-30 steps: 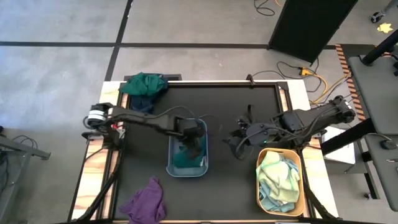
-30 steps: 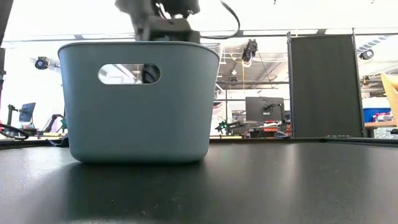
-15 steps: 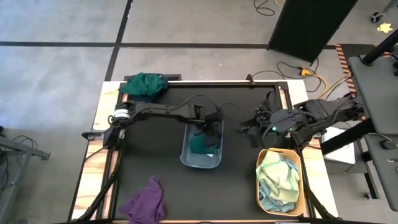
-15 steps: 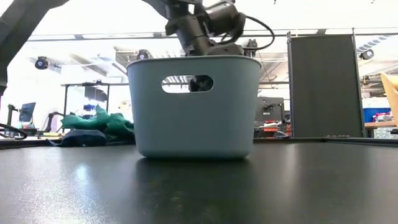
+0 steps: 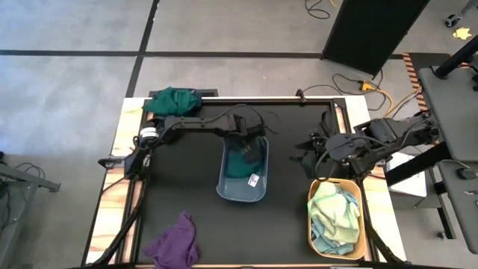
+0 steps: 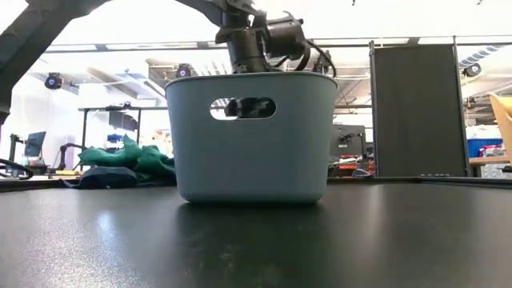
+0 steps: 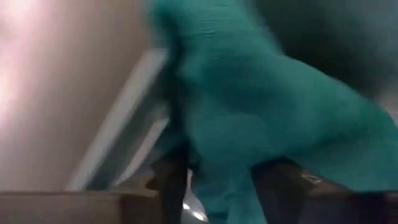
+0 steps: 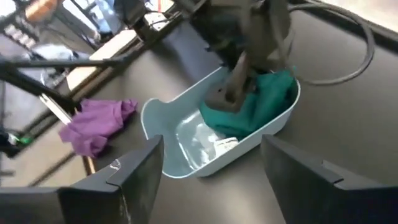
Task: Sort microfiber towel by color & place in baskets
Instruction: Put the right dark green microfiber cloth into the blue bin, then put the purple microfiber cloth into the blue bin
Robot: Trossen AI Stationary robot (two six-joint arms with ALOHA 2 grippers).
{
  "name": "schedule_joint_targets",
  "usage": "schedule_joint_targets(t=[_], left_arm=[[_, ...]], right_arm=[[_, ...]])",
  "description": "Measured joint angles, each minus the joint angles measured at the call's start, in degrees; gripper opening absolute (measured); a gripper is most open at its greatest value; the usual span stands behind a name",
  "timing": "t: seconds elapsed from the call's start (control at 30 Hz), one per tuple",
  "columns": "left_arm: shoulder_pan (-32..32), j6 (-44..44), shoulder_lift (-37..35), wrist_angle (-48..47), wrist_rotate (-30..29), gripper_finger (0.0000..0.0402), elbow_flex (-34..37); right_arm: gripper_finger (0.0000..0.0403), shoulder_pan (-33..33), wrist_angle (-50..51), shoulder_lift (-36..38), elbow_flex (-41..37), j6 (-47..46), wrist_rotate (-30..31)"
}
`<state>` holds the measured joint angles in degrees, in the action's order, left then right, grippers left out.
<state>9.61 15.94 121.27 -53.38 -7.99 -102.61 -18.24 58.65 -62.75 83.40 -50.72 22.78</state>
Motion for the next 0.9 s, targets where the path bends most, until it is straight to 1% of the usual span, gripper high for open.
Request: schedule_joint_targets(t=[0.13, 0.27, 0.37, 0.43, 0.53, 0.67, 0.77, 0.9], left_arm=[[1.61, 4.92, -0.02, 0.7, 0.51, 0.0208, 0.0], [1.7, 7.93, -0.12, -1.81, 6.05, 0.0258, -1.55], [-0.17, 7.77, -0.45, -8.19, 10.36, 0.0286, -4.66], [-2.8, 7.69, -0.52, -14.3, 11.19, 0.0297, -7.35], [-8.82, 7.08, -0.67, -23.26, 11.7, 0.0303, -11.48], [-18.03, 7.99, -1.35, -30.04, 11.78, 0.0304, -14.67], [-24.09, 13.72, -2.08, -31.43, 10.46, 0.0304, -14.99], [-29.89, 23.76, -4.86, -32.12, 7.62, 0.0304, -14.24]], right_arm=[[0.0274, 0.13, -0.21, -0.86, -0.11, 5.41, 0.43], [0.0287, 0.15, -0.22, -1.67, -0.16, 11.21, 2.79], [0.0296, 0.15, -0.24, -2.27, -0.16, 14.68, 5.0], [0.0302, 0.14, -0.28, -2.72, -0.24, 16.3, 6.48], [0.0308, 0.0, -0.56, -3.45, -0.46, 17.79, 7.52], [0.0313, -1.18, -0.72, -4.79, -1.85, 18.53, 8.07], [0.0309, -3.17, -0.64, -5.79, -3.09, 18.37, 9.45], [0.0296, -5.85, -1.22, -6.85, -3.44, 17.14, 10.82]])
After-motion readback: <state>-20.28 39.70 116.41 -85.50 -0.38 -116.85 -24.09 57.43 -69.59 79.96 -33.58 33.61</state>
